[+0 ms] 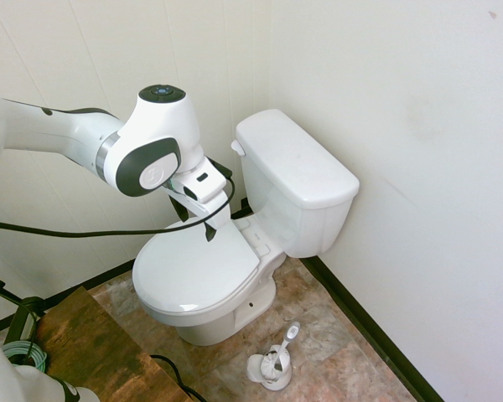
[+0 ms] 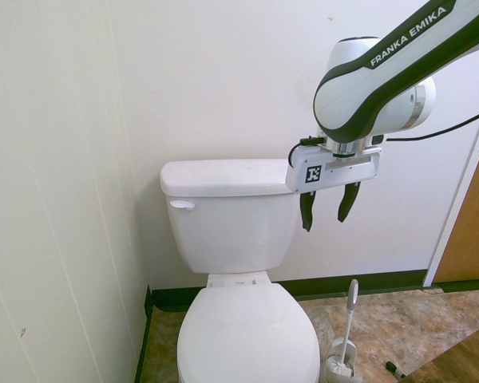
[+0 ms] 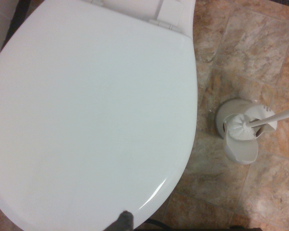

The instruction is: Flush the toilet

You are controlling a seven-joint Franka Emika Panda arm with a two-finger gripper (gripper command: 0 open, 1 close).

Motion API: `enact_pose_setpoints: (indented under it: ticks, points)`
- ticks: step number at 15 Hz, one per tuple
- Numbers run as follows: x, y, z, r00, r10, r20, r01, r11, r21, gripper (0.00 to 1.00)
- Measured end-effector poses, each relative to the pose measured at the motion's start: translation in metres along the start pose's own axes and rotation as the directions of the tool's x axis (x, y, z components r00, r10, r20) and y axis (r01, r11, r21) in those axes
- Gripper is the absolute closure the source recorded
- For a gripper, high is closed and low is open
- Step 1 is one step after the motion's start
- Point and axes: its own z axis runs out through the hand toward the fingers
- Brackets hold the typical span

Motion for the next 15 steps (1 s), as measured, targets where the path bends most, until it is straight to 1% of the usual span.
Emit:
enact_pose_setpoints:
  ticks: [3, 5, 8, 10, 15]
  points:
    - [0.000, -0.004, 0.004, 1.000, 0.015, 0.015, -0.015, 1.000, 0.007, 0.00]
    - [-0.003, -0.030, 0.006, 0.999, 0.022, 0.031, -0.023, 0.999, 0.033, 0.00]
    - [0.000, -0.099, 0.006, 0.999, 0.048, 0.000, -0.048, 0.995, 0.088, 0.00]
    - [0.013, -0.144, 0.011, 0.996, 0.077, -0.041, -0.072, 0.990, 0.119, 0.00]
    - [0.048, -0.246, 0.019, 0.990, 0.118, -0.082, -0.099, 0.973, 0.208, 0.00]
